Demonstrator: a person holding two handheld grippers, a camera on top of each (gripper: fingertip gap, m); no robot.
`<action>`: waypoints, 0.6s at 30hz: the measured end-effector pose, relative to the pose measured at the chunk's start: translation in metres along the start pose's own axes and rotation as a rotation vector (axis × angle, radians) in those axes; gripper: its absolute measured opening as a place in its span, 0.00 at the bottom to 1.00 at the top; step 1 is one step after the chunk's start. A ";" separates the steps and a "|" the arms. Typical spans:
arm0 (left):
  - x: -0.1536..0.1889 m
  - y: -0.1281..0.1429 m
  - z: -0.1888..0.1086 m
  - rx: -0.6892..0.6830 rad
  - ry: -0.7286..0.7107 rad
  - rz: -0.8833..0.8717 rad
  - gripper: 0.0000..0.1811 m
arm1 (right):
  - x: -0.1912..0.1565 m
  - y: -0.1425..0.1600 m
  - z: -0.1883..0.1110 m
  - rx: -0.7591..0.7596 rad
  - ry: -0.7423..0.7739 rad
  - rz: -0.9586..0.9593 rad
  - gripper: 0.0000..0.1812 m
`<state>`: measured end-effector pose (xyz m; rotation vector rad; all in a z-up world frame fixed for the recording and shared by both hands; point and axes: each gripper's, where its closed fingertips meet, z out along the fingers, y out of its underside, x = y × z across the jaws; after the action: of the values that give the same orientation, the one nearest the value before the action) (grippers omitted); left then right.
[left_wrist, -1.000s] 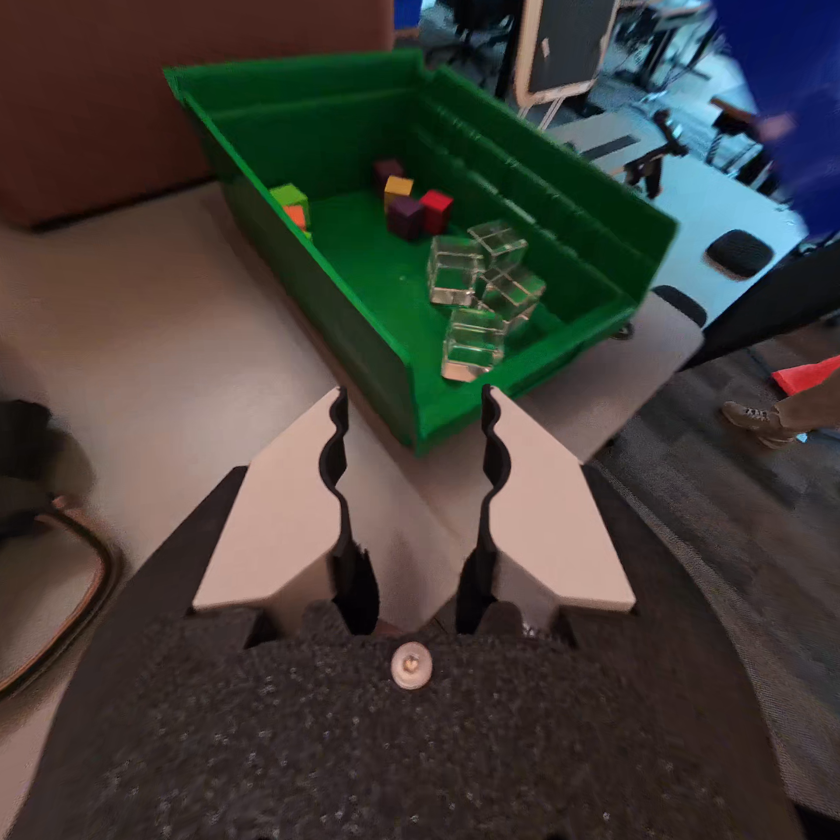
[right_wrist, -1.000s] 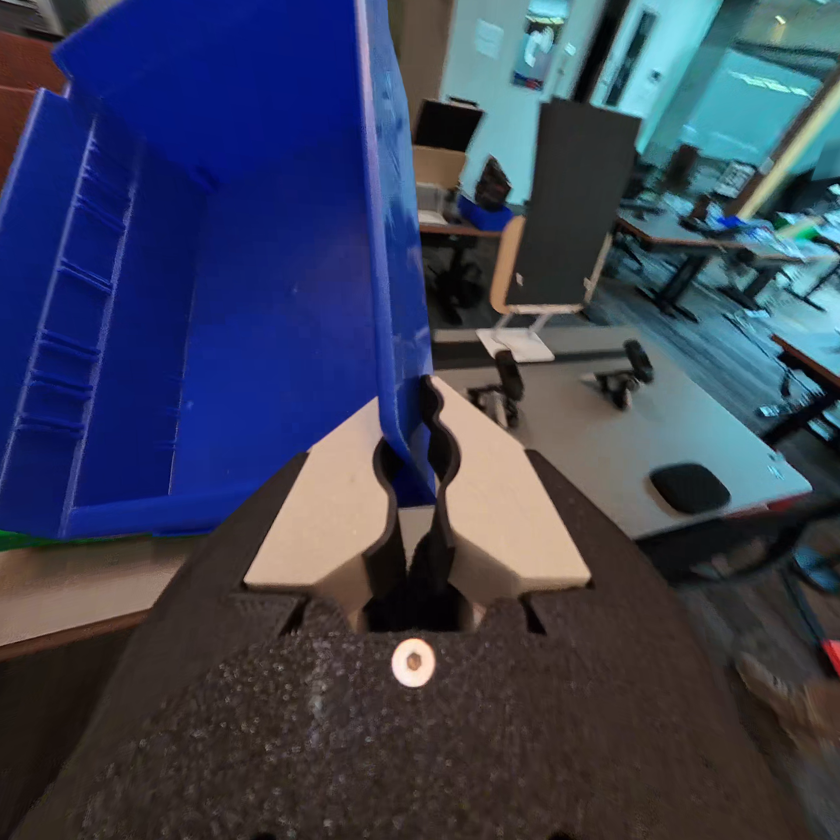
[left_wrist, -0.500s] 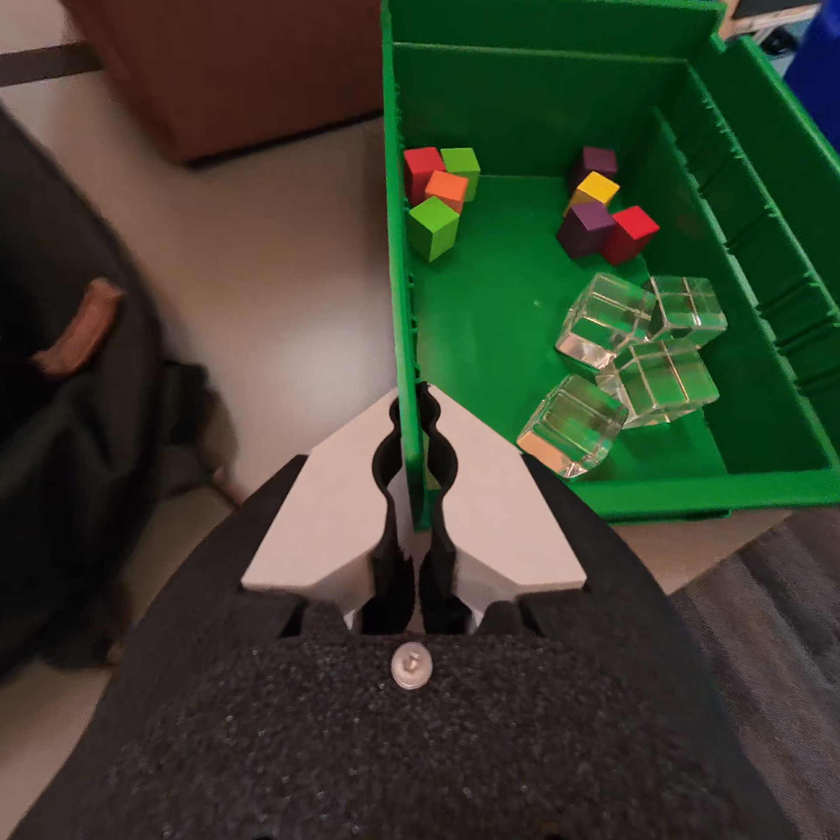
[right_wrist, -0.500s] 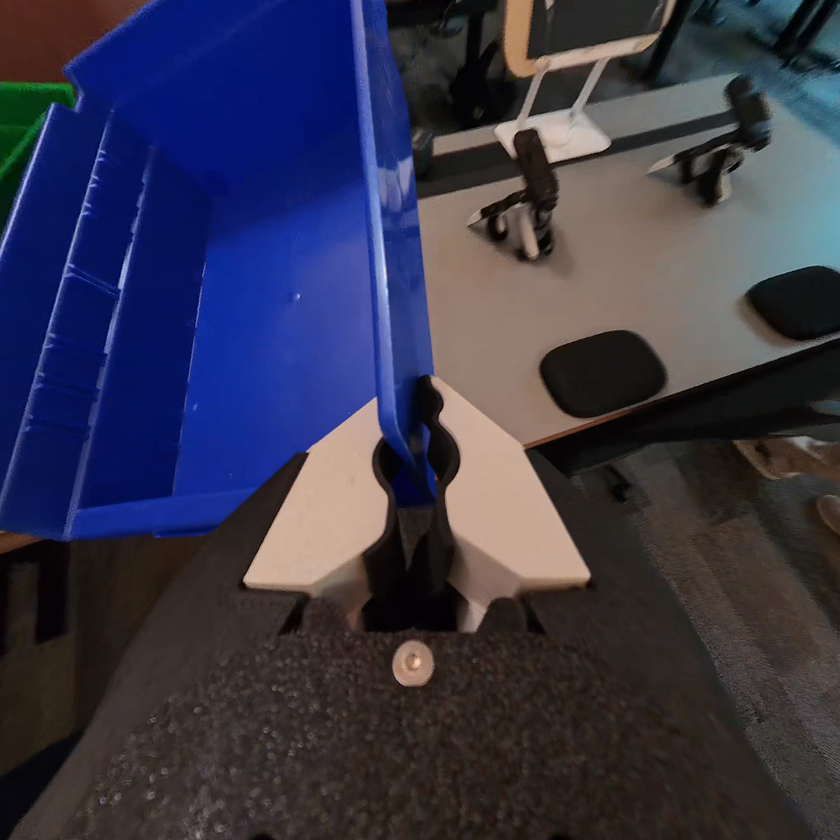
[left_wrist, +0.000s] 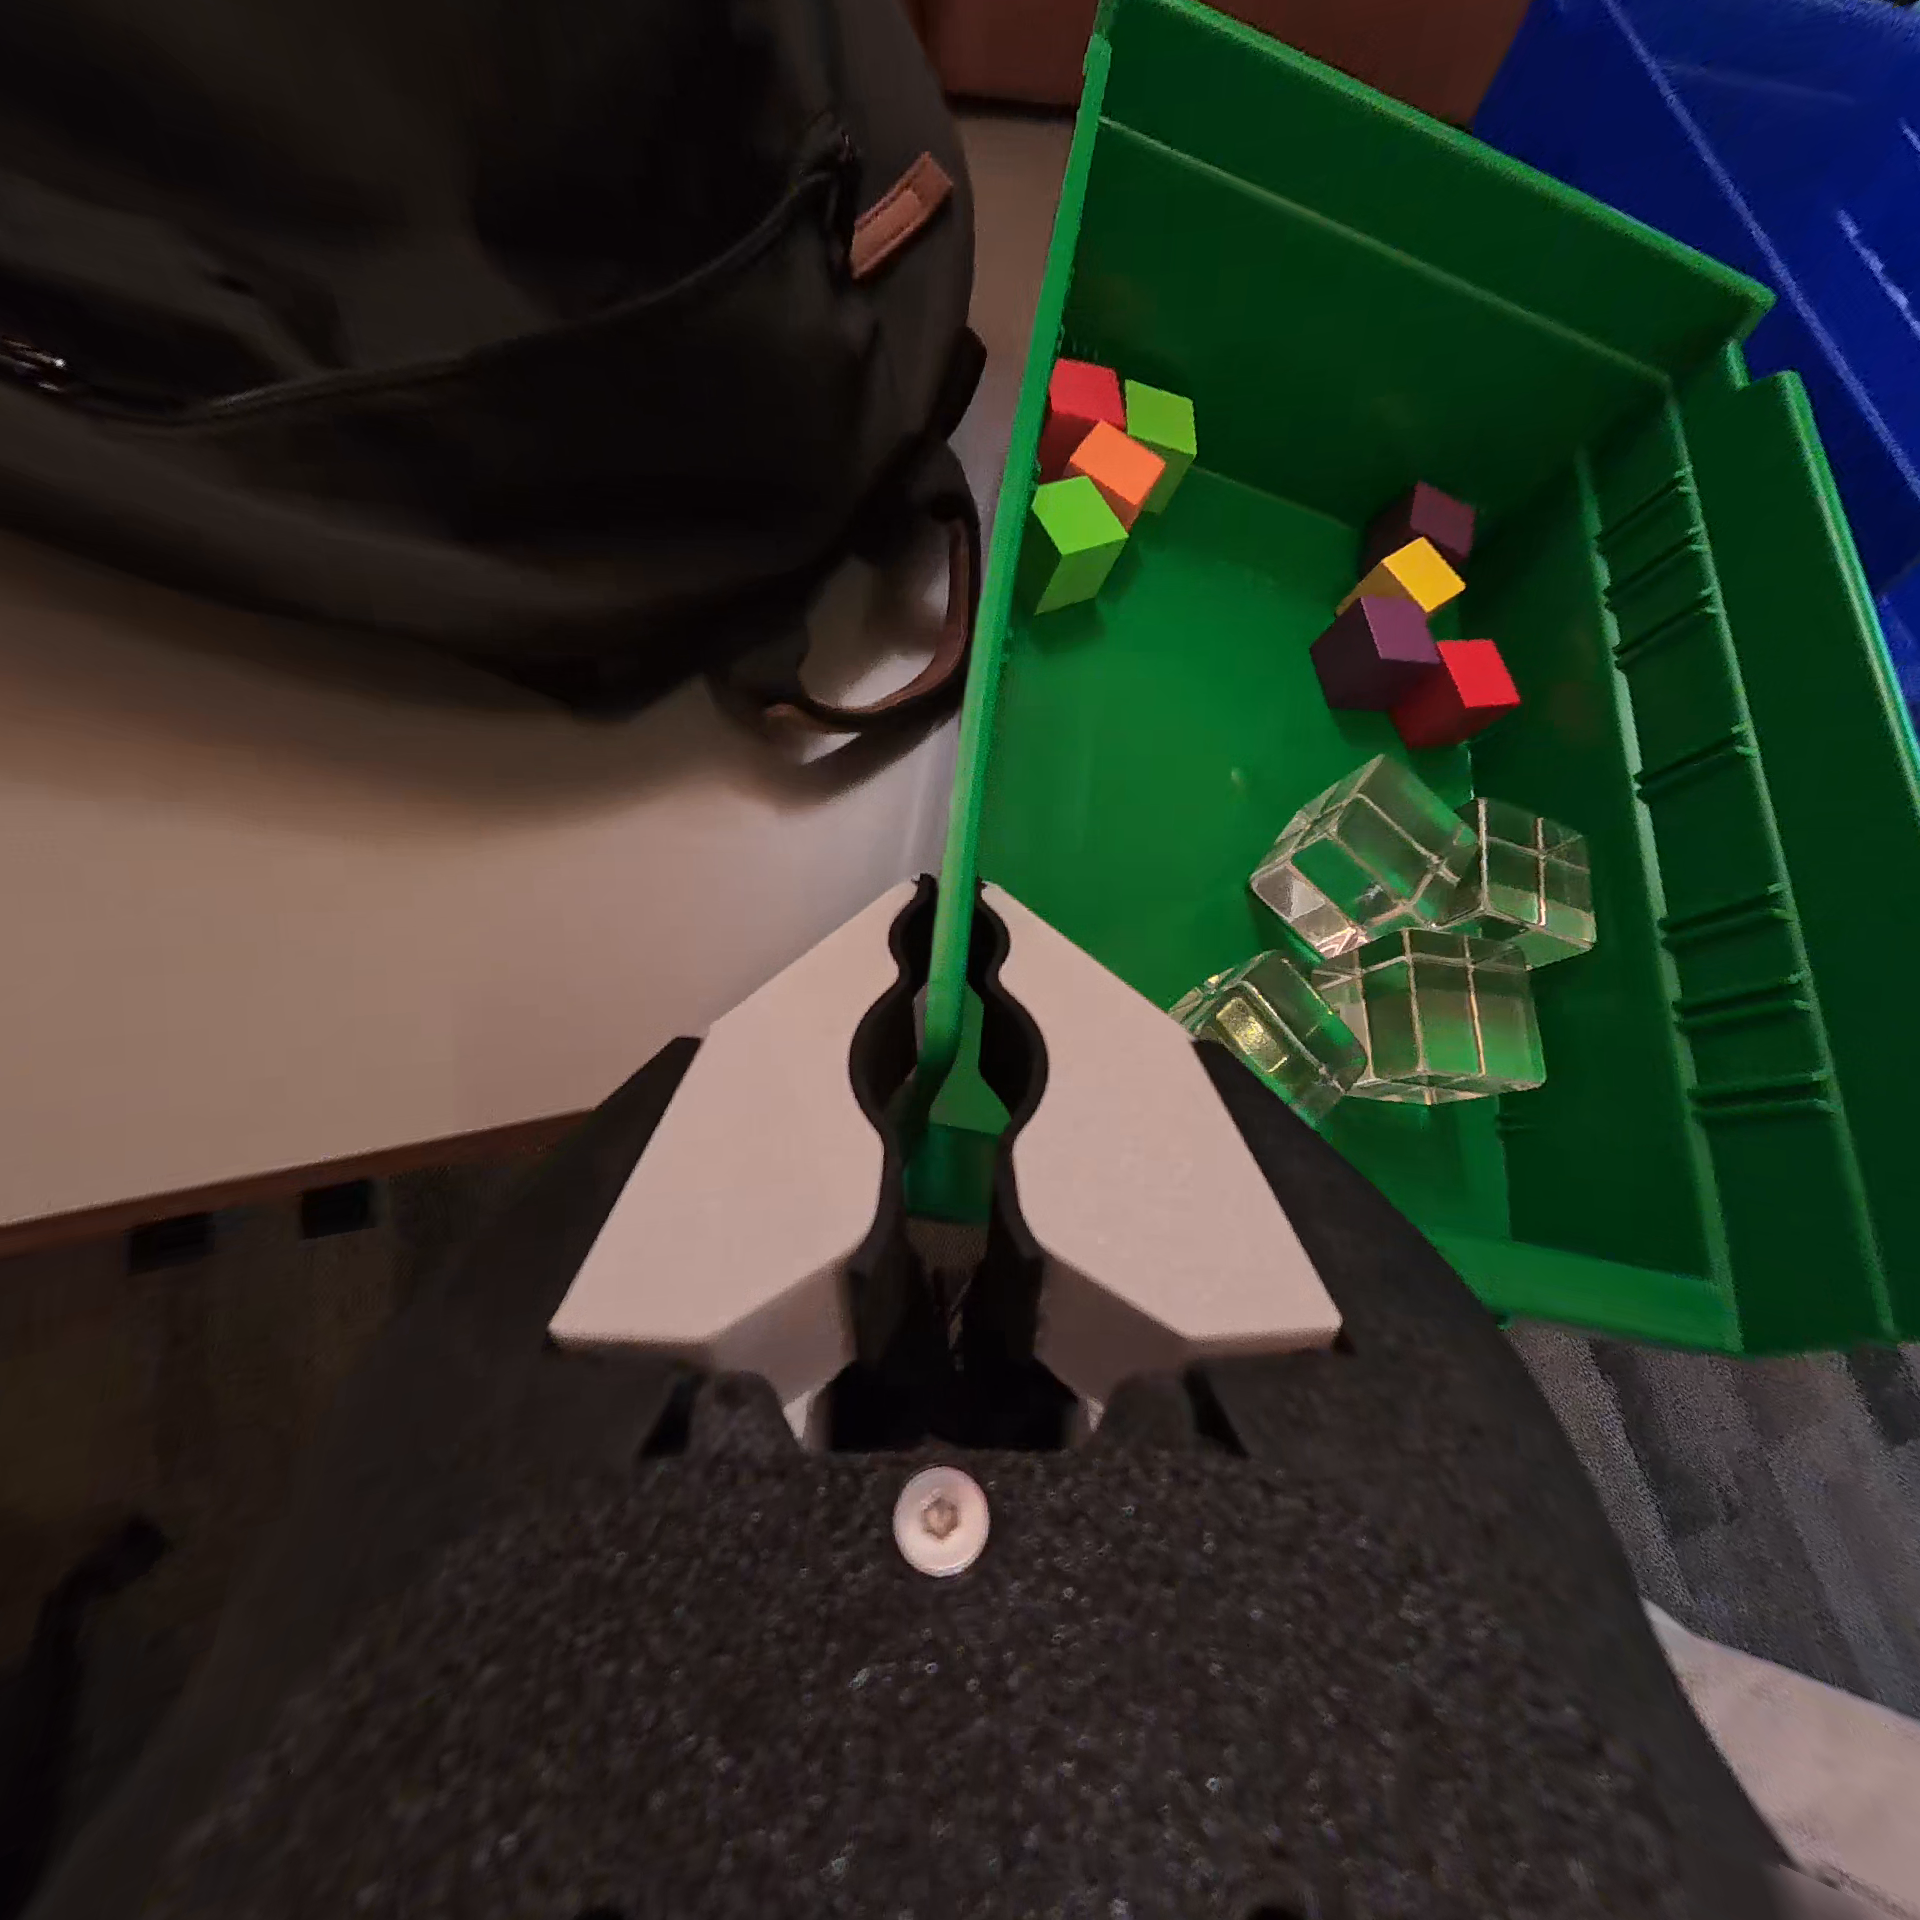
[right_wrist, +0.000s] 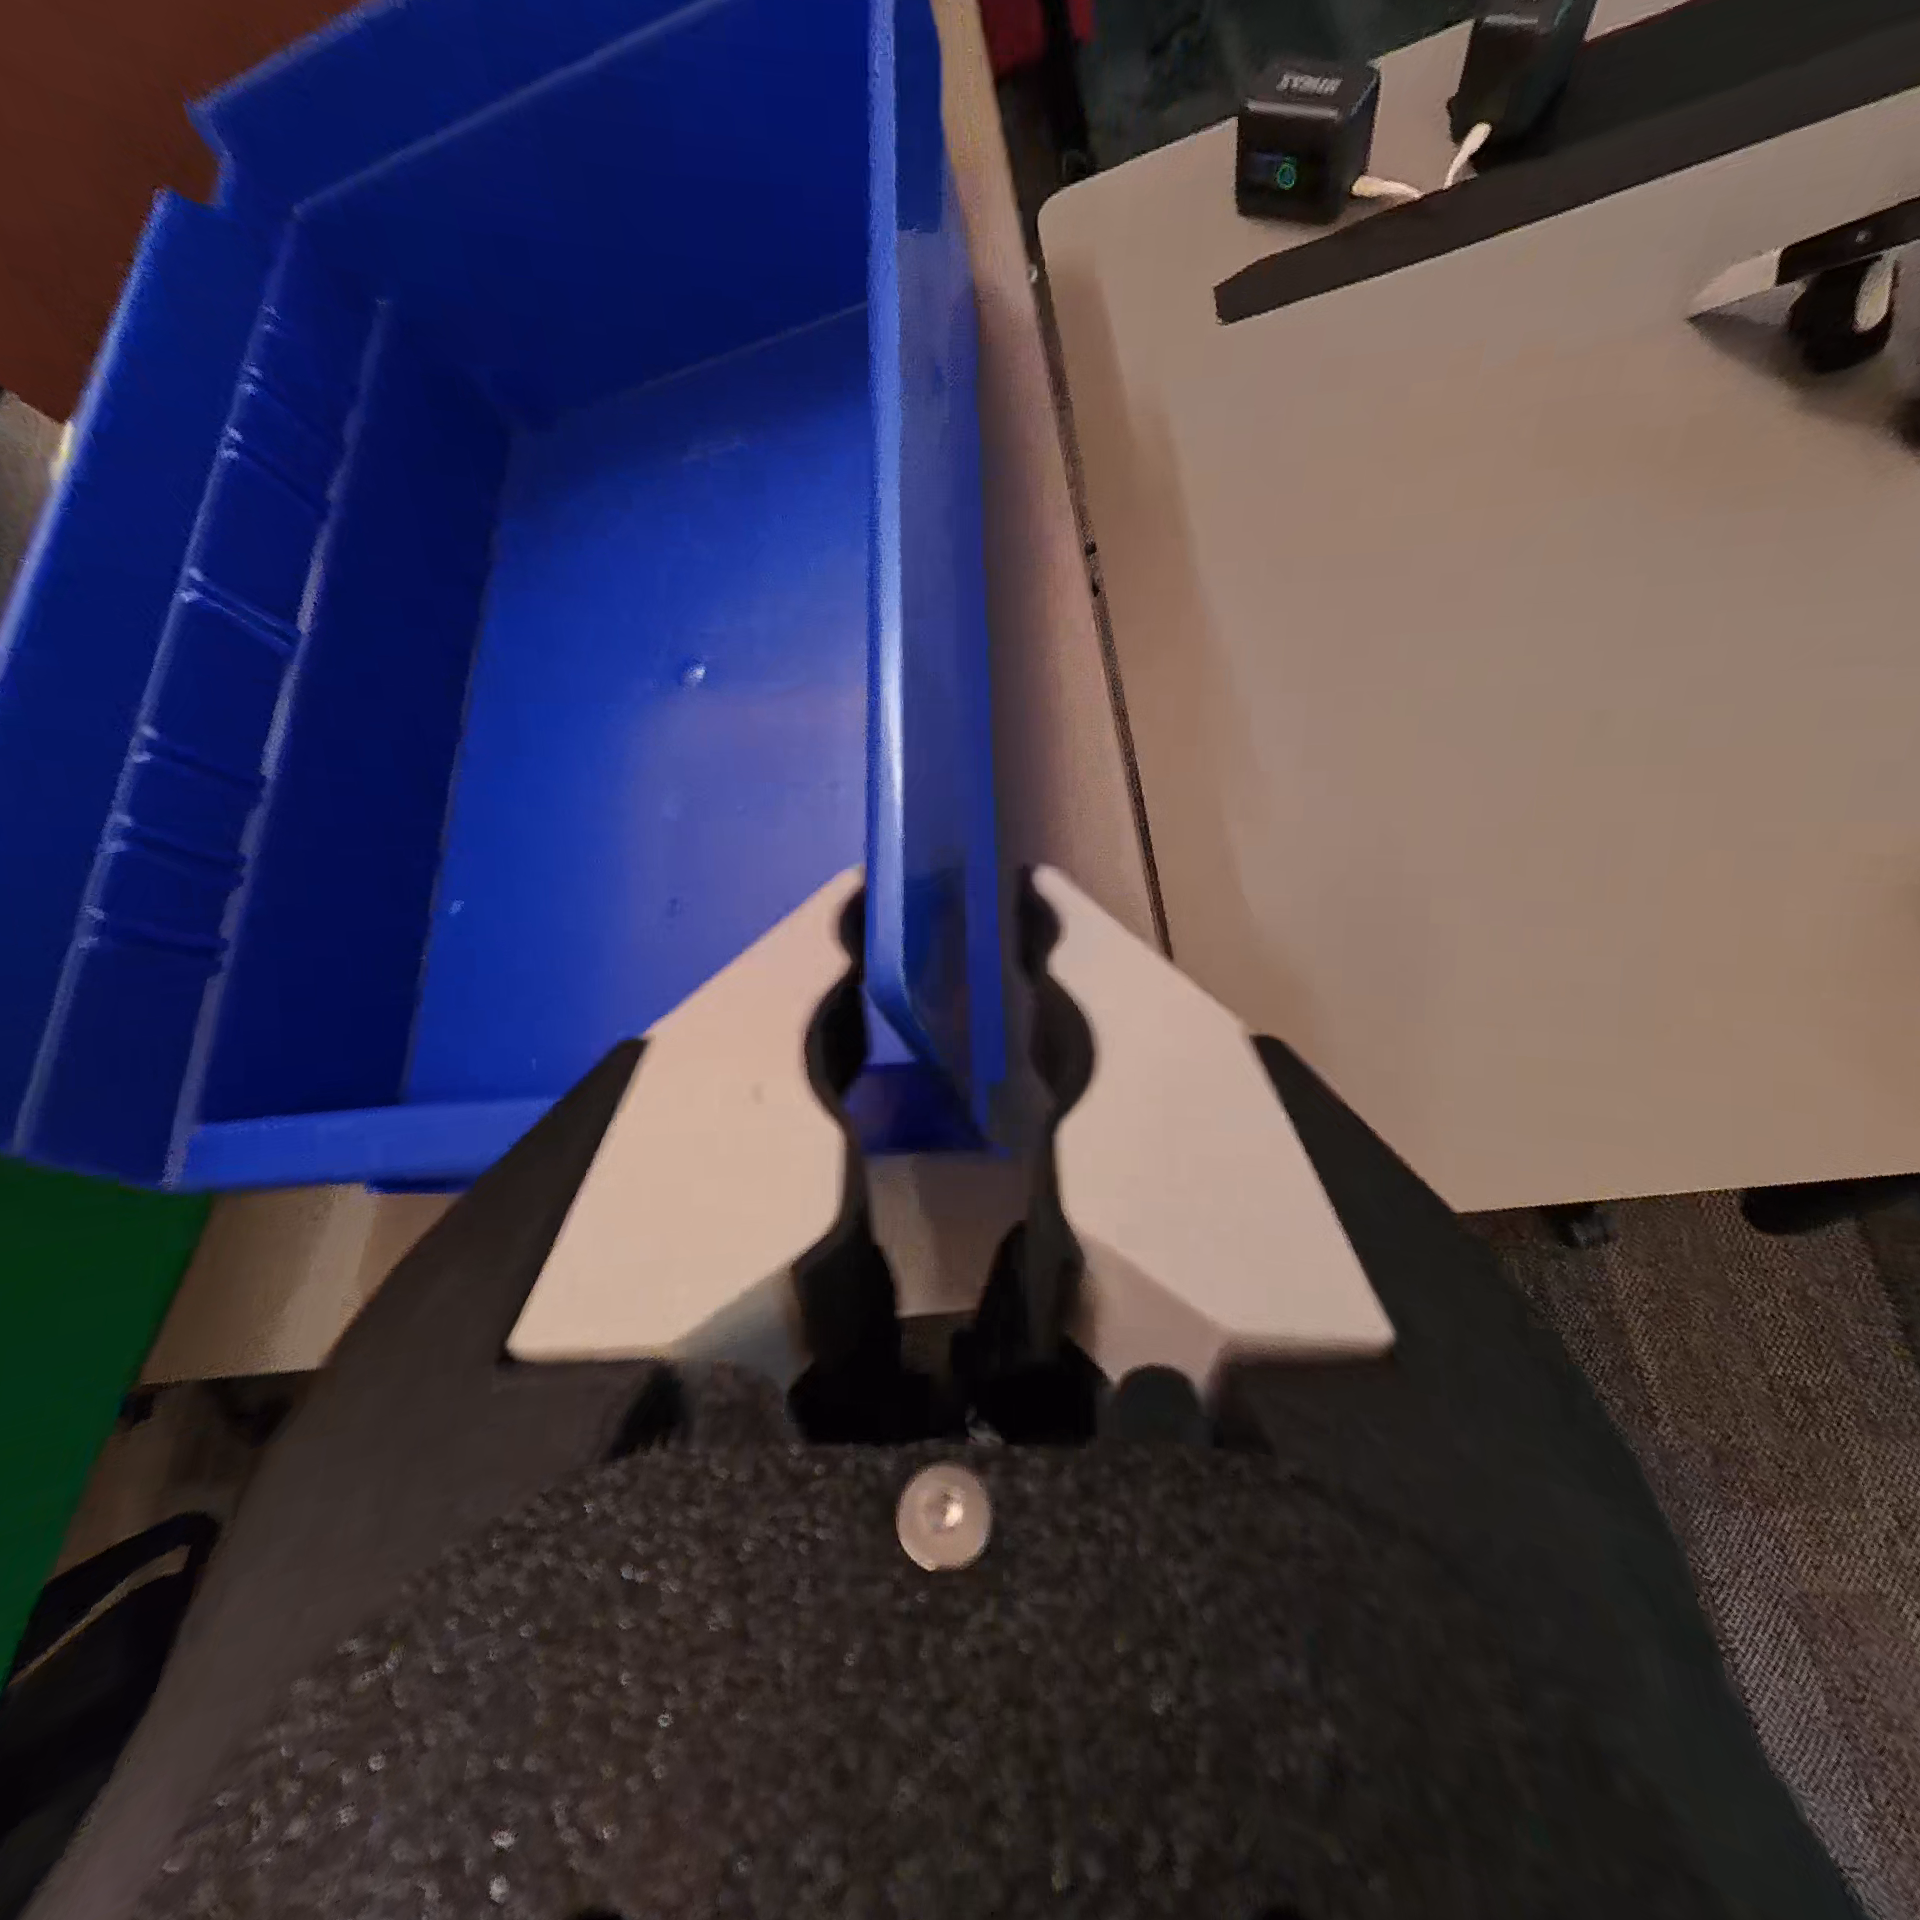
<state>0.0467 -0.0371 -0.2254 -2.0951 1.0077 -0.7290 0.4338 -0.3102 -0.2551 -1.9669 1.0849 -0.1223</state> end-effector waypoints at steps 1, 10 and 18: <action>0.000 0.003 -0.003 0.002 0.002 -0.009 0.03 | -0.002 -0.005 -0.006 0.007 0.005 0.000 0.23; 0.009 0.032 -0.025 -0.036 0.035 0.045 0.03 | -0.247 0.086 -0.074 -0.265 -0.535 -0.117 0.38; 0.009 0.034 -0.045 -0.002 0.080 0.165 0.03 | -0.255 0.124 -0.056 -0.484 -0.248 -0.305 0.07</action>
<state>0.0044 -0.0758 -0.2224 -1.9703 1.2092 -0.7332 0.1714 -0.1911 -0.2339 -2.4940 0.6870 0.2383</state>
